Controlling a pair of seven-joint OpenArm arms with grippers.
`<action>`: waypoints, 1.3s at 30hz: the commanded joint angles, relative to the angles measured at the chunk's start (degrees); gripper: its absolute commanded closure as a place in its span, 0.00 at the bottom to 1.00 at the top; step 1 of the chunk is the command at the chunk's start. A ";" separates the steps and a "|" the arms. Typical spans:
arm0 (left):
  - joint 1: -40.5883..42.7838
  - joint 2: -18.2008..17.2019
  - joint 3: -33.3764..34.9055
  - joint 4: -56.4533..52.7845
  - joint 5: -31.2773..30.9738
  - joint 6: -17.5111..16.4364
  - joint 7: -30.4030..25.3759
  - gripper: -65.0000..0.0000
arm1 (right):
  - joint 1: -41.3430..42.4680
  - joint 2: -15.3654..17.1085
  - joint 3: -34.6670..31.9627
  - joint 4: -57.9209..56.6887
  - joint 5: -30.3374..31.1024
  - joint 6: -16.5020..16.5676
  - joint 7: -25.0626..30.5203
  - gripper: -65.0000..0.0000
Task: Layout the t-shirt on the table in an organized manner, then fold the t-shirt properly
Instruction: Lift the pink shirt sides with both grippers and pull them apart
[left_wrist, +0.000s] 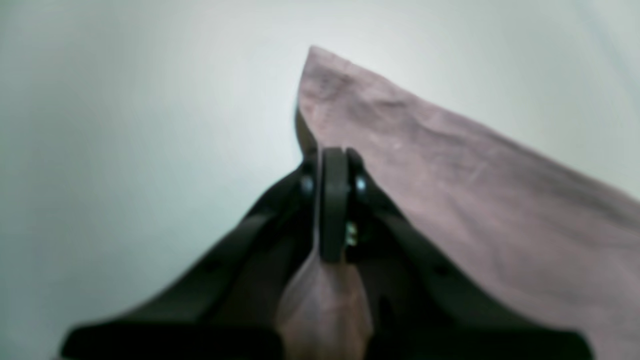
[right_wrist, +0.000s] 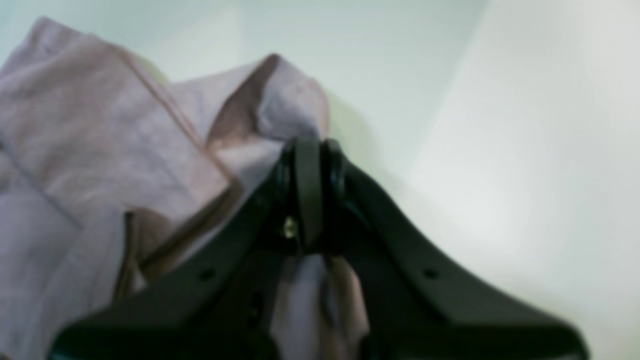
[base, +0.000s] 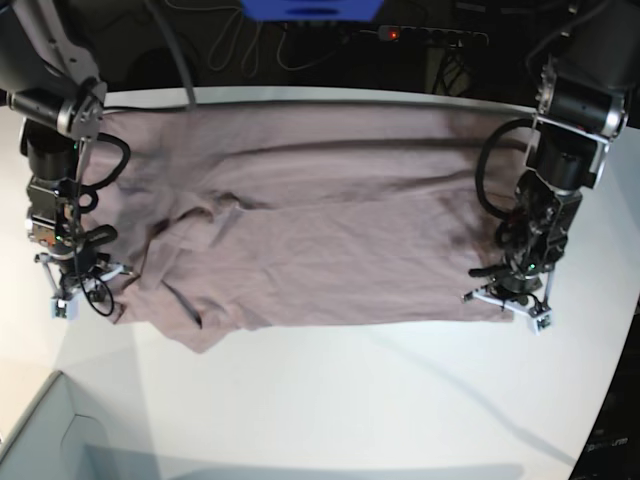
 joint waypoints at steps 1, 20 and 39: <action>-0.93 -1.01 -0.17 2.83 -0.81 -0.23 -1.52 1.00 | 0.58 0.74 0.16 2.73 0.55 -0.02 1.73 1.00; 20.17 -5.05 -12.22 34.57 -2.75 0.12 -1.43 1.00 | -19.56 -1.90 5.96 27.87 9.87 4.02 1.55 1.00; 32.48 -4.96 -14.24 38.44 -2.75 -0.32 -1.43 1.00 | -33.01 -4.62 5.35 37.63 10.31 4.20 1.02 0.99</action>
